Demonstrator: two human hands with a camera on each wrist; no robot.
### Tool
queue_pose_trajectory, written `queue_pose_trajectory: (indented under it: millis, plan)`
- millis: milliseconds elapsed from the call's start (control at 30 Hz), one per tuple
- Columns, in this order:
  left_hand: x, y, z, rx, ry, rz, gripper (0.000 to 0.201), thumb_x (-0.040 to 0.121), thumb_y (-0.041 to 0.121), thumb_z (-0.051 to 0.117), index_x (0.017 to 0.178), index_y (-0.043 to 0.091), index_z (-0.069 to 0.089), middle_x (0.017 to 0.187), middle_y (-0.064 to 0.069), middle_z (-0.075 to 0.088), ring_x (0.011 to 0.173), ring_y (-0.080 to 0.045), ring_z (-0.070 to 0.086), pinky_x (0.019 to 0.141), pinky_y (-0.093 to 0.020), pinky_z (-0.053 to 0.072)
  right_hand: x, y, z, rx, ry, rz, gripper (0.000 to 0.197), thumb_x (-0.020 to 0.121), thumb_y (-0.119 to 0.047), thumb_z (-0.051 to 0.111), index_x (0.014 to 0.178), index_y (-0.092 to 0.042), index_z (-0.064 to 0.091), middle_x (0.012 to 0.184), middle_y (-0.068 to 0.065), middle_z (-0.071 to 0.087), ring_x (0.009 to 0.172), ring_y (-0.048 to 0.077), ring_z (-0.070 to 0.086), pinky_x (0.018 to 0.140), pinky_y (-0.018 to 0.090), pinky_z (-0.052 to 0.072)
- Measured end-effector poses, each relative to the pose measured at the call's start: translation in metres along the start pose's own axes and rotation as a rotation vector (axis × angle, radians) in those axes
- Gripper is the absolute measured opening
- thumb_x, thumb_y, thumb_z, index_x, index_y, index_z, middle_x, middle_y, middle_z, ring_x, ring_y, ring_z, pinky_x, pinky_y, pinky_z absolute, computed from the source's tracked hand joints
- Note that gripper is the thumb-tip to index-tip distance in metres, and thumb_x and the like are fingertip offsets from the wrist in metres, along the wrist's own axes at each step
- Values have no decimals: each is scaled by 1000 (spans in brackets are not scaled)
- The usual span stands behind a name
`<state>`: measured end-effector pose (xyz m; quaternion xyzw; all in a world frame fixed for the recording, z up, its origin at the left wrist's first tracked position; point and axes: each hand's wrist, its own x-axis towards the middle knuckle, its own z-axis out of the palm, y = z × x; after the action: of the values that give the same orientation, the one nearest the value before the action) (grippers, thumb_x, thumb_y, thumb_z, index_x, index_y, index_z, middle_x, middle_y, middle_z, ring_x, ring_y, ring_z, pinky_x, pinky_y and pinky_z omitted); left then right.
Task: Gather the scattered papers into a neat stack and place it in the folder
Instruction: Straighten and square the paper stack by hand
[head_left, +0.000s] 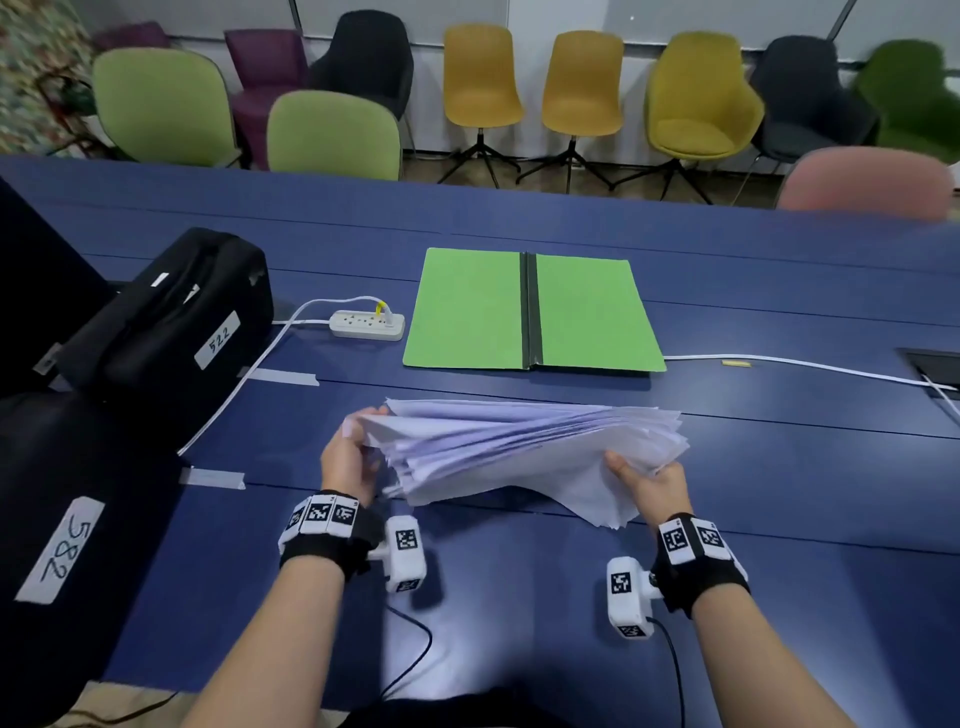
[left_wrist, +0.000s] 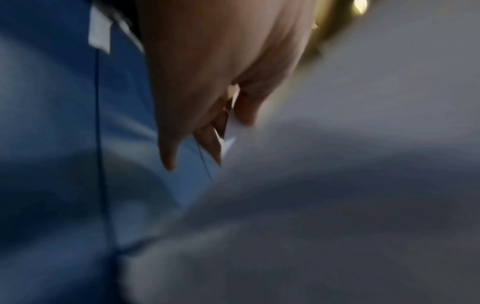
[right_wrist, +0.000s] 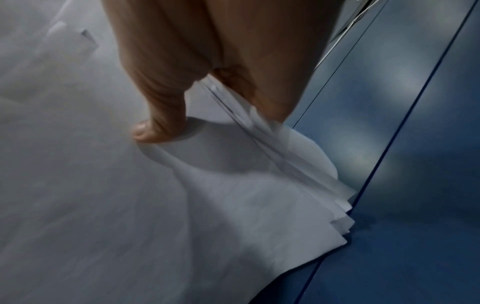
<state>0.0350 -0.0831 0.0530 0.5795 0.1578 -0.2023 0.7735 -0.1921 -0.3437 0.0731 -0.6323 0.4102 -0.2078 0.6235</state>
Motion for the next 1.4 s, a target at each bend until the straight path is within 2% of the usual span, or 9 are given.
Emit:
queue_pose_trajectory:
  millis: [100,233,333,433,567,833,1000,1133,1400]
  plan:
    - [22,-28,-30,522,91,24,24,84,19,54,73,12,74,73,-9,63,68,-19,54,66,-31,49,0,-1,1,-8,50,-22,13,79,-6,72,73,-14,64,75,3,66,57,2,64,50,9,50]
    - [12,-29,-46,759,-21,76,30,81,-4,60,98,17,75,96,-15,73,80,-20,62,77,-36,56,2,-11,4,-15,56,-79,11,81,-3,69,90,-5,65,77,-1,64,50,-13,60,53,6,48]
    - [-14,-2,-28,860,-309,153,48,75,-22,61,109,12,59,83,9,71,85,-9,61,72,-12,51,6,-27,3,-22,66,-135,16,80,-2,69,96,1,67,82,0,66,51,-14,60,56,7,49]
    - [-38,17,-12,923,-566,166,41,70,-19,70,96,11,62,70,20,71,67,11,64,65,-5,47,8,-44,3,-34,59,-172,17,80,-4,70,96,-3,68,74,-7,67,51,-13,60,54,4,48]
    - [-40,30,-9,804,-696,124,62,52,9,91,109,14,66,103,4,75,96,-6,69,84,-16,50,12,-72,-1,-37,42,-240,17,80,-3,70,96,-9,67,69,-14,68,53,-13,60,60,11,50]
    - [-43,43,22,438,-436,241,62,68,-9,78,118,18,51,104,8,67,82,3,69,70,-12,56,7,-102,-14,17,-88,-263,17,81,1,66,87,-15,67,63,-21,70,61,-8,65,61,9,52]
    - [-33,63,20,490,-659,121,72,43,17,93,109,13,66,101,1,75,91,-9,71,75,-17,57,-2,-111,-16,146,-192,-277,17,59,-21,73,76,-19,72,71,-16,74,67,-3,68,62,12,52]
    - [-28,70,31,554,-580,217,43,64,-14,78,96,12,69,88,5,76,88,-15,69,73,-18,57,0,-110,-15,179,-223,-300,22,54,-36,78,75,-32,77,76,-17,74,72,-3,69,67,12,53]
    - [-23,75,36,581,-506,342,33,75,-5,74,93,21,68,78,20,74,76,6,69,71,-9,54,3,-109,-17,233,-212,-350,39,44,-52,82,77,-31,77,77,-17,74,72,-2,69,66,13,53]
